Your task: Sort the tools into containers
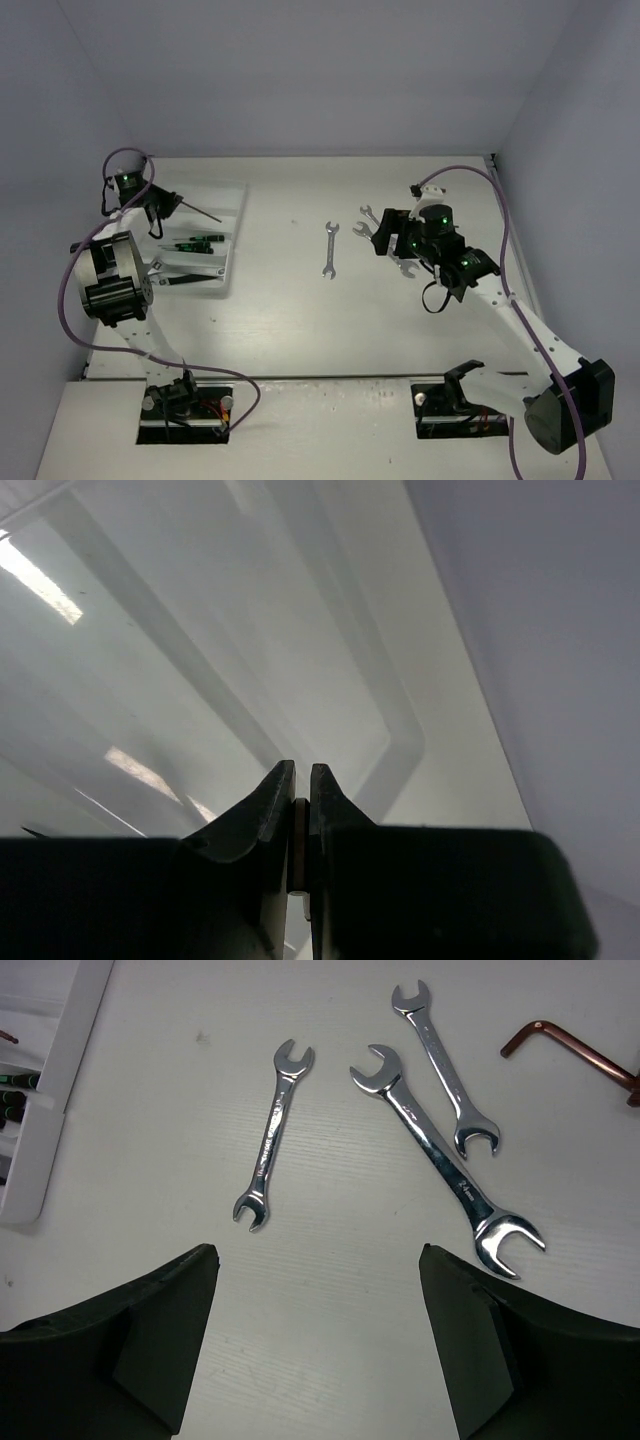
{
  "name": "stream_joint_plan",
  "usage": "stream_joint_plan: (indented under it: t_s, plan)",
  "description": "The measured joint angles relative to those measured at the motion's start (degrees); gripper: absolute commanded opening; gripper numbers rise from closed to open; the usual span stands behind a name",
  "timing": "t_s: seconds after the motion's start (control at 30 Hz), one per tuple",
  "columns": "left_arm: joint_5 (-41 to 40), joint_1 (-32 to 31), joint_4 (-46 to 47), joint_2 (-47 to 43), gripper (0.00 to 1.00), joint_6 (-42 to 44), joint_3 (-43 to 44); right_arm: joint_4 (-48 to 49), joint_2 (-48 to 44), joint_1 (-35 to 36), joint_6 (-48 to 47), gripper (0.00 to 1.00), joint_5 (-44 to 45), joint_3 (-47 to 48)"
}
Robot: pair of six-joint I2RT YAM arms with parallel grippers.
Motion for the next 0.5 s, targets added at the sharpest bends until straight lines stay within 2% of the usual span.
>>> stream_joint_plan:
  t_s: [0.03, 0.13, 0.17, 0.3, 0.5]
  plan:
    - [-0.1, 0.2, 0.0, 0.9, 0.09, -0.1, 0.2, -0.1, -0.2, -0.1, 0.0, 0.8, 0.2, 0.0]
    - [-0.3, 0.8, -0.3, 5.7, 0.29, -0.8, 1.8, -0.4, -1.1, -0.7, 0.0, 0.81, 1.2, 0.0]
    - [-0.3, 0.9, -0.3, 7.1, 0.39, -1.0, 2.3, -0.4, -1.4, -1.0, 0.0, 0.81, 1.5, 0.0]
    - [-0.4, 1.0, -0.4, 10.1, 0.59, -1.8, 4.1, -0.7, -1.6, -2.2, 0.3, 0.81, 3.6, 0.0]
    - [0.9, 1.1, -0.3, 9.6, 0.71, -3.1, 5.1, -1.7, -1.2, -5.4, 2.4, 0.8, 9.3, -0.3]
